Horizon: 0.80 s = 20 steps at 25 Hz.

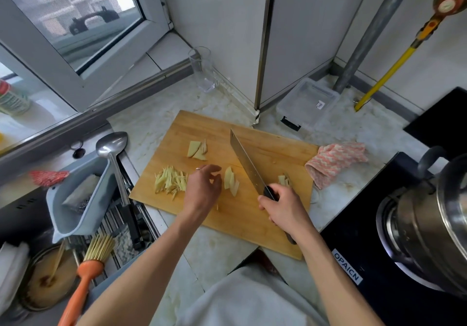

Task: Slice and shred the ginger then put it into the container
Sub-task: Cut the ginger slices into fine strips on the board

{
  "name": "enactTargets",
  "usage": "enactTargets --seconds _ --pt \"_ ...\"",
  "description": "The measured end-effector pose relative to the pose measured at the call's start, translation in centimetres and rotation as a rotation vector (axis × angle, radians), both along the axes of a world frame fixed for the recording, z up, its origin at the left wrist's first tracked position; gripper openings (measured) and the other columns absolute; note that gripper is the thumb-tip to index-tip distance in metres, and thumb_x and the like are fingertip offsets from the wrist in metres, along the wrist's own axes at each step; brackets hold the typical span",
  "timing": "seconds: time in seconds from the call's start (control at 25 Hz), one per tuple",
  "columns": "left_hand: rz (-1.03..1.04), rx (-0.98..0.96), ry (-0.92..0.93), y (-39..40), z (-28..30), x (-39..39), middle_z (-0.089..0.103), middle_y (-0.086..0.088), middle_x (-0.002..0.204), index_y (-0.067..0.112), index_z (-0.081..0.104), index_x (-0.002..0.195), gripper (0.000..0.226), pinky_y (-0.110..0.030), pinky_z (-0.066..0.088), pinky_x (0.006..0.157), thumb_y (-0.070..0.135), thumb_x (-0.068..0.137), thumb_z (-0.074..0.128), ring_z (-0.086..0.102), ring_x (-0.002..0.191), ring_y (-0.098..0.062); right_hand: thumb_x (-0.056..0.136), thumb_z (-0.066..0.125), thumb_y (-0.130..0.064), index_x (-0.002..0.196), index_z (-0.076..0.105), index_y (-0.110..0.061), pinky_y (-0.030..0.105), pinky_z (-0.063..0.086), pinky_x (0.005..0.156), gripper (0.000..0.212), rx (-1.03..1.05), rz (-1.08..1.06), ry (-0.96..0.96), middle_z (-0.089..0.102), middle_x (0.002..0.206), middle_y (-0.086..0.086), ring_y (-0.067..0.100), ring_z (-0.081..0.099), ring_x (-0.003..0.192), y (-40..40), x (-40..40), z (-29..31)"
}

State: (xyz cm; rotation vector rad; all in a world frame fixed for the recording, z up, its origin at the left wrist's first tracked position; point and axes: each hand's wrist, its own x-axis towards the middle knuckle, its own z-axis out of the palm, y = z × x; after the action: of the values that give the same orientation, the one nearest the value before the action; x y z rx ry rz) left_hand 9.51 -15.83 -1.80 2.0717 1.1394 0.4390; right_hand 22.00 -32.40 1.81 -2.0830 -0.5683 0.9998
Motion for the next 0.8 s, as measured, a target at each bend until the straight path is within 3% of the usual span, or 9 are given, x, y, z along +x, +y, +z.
enactTargets --seconds 0.16,0.28,0.44,0.56,0.68,0.8 --pt "0.101 0.036 0.129 4.8 -0.1 1.2 0.068 -0.009 0.114 0.008 0.068 0.117 0.027 -0.038 0.056 0.080 0.025 0.096 0.061 0.065 0.089 -0.022 0.093 0.061 -0.023 0.104 0.065 -0.004 0.032 0.044 0.055 0.022 -0.021 0.021 0.001 0.071 0.089 0.017 0.016 0.052 0.056 0.8 0.1 0.7" --pt "0.129 0.006 0.286 7.1 0.0 2.5 0.063 -0.010 0.102 0.010 0.063 0.096 0.028 -0.044 0.056 0.076 0.038 0.094 0.062 0.061 0.080 -0.027 0.093 0.061 -0.023 0.100 0.066 -0.008 0.032 0.043 0.054 0.018 -0.036 0.013 -0.009 0.071 0.088 0.016 0.015 0.051 0.054 1.6 0.4 1.3" --pt "0.098 0.032 0.362 7.5 0.2 3.3 0.054 -0.010 0.102 0.006 0.059 0.093 0.020 -0.047 0.057 0.074 0.024 0.097 0.053 0.060 0.079 -0.031 0.093 0.062 -0.022 0.106 0.065 -0.005 0.028 0.041 0.054 0.022 -0.089 -0.039 -0.017 0.069 0.089 0.018 0.014 0.050 0.053 1.6 0.6 1.5" --pt "0.055 0.087 0.397 7.8 0.1 3.1 0.057 -0.014 0.098 0.003 0.065 0.090 0.021 -0.045 0.056 0.068 0.013 0.096 0.048 0.058 0.073 -0.032 0.092 0.063 -0.026 0.124 0.065 -0.016 0.021 0.043 0.054 0.033 -0.116 -0.029 -0.025 0.072 0.093 0.002 0.003 0.055 0.053 1.6 0.8 1.7" --pt "0.048 0.100 0.316 6.8 0.2 2.3 0.058 -0.008 0.093 0.007 0.070 0.094 0.020 -0.036 0.051 0.066 0.014 0.096 0.052 0.056 0.074 -0.026 0.093 0.062 -0.022 0.120 0.065 -0.011 0.027 0.043 0.055 0.029 -0.082 -0.004 0.005 0.072 0.090 0.011 0.010 0.053 0.052 1.4 1.2 2.3" --pt "0.137 0.088 0.180 4.7 0.4 1.2 0.069 -0.009 0.094 0.010 0.075 0.098 0.016 -0.036 0.052 0.070 0.012 0.092 0.060 0.060 0.077 -0.023 0.094 0.061 -0.019 0.110 0.058 0.000 0.033 0.043 0.055 0.025 -0.043 0.037 0.028 0.071 0.092 0.019 0.017 0.051 0.056 1.1 1.8 2.4"
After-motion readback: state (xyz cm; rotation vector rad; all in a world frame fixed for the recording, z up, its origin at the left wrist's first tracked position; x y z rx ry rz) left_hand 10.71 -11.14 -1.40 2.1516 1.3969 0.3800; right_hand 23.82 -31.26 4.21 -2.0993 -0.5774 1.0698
